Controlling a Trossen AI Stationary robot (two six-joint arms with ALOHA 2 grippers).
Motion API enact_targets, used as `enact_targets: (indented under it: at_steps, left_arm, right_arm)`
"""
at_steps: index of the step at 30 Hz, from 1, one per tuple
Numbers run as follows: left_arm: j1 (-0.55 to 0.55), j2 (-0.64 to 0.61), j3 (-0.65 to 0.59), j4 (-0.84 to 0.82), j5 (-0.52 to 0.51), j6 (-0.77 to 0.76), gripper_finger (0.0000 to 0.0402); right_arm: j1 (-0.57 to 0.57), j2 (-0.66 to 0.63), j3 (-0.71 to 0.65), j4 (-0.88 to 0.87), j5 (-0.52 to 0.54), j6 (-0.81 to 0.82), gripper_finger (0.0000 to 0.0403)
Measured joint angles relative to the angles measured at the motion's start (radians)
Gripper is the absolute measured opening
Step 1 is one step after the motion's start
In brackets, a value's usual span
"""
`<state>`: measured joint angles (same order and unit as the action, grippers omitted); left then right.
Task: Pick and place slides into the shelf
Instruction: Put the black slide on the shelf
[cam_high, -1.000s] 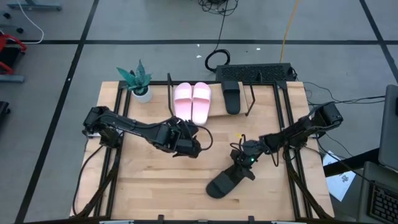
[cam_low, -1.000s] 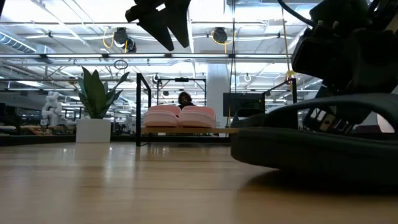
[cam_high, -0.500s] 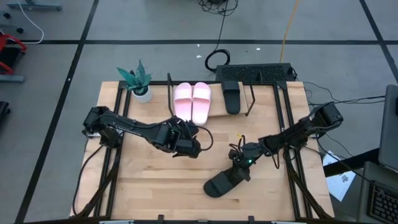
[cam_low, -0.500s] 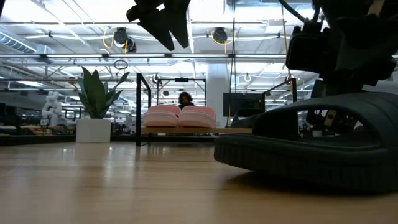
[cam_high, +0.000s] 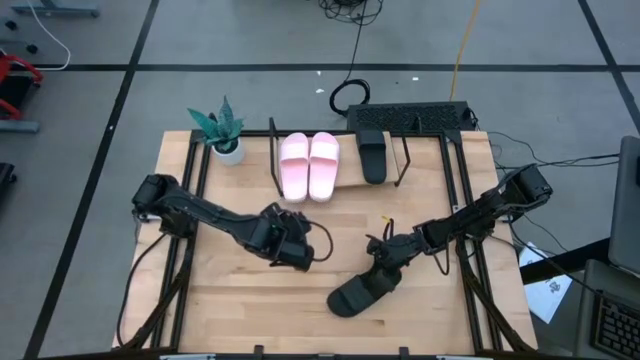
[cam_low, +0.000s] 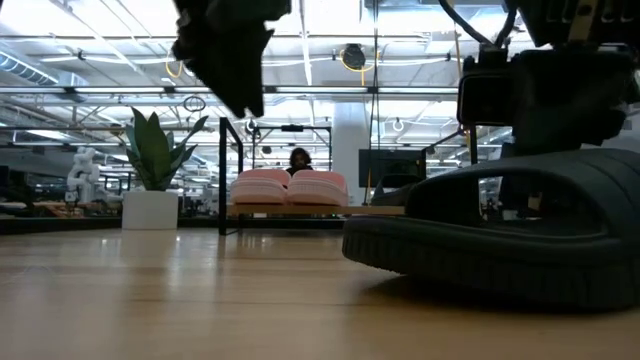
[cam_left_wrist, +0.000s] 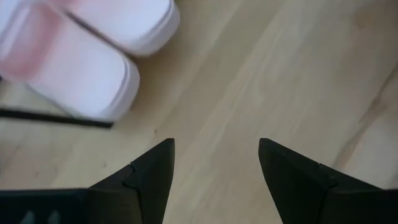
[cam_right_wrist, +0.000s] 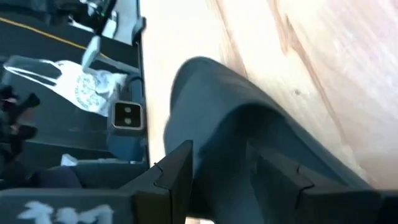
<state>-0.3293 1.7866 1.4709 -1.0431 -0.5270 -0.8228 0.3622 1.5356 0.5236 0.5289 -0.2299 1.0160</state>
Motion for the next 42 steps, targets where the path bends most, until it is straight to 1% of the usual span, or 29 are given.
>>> enact_targets:
  at_steps: [3,5,9,17,30,36,42]
  left_arm:
    - [-0.018,0.0,-0.039,0.001,0.0,-0.052,0.0237]
    - [-0.03,0.0,-0.057,0.002,0.0,-0.069,0.0237]
    - [-0.047,0.0,-0.077,0.001,0.004,-0.081,0.0237]
    - [-0.054,0.0,-0.078,0.001,0.004,-0.069,0.0237]
    - [-0.054,0.0,-0.078,0.001,0.003,-0.05,0.0237]
    - [-0.054,0.0,-0.078,0.001,0.003,-0.05,0.0237]
    - [-0.053,0.0,-0.077,0.001,0.003,-0.05,0.0237]
  right_arm:
    - [0.0,0.0,0.001,0.024,0.004,0.027,0.0141]
    - [0.0,0.0,0.001,0.006,0.022,0.031,0.0141]
    - [-0.006,0.0,0.001,-0.039,0.024,0.031,0.0141]
    - [-0.023,0.0,0.001,-0.023,0.048,0.036,0.0141]
    - [-0.022,0.0,0.001,-0.097,0.048,0.058,0.0141]
    - [-0.021,0.0,0.001,-0.053,0.047,0.067,0.0141]
    - [-0.01,0.0,0.0,-0.048,0.045,0.072,0.0141]
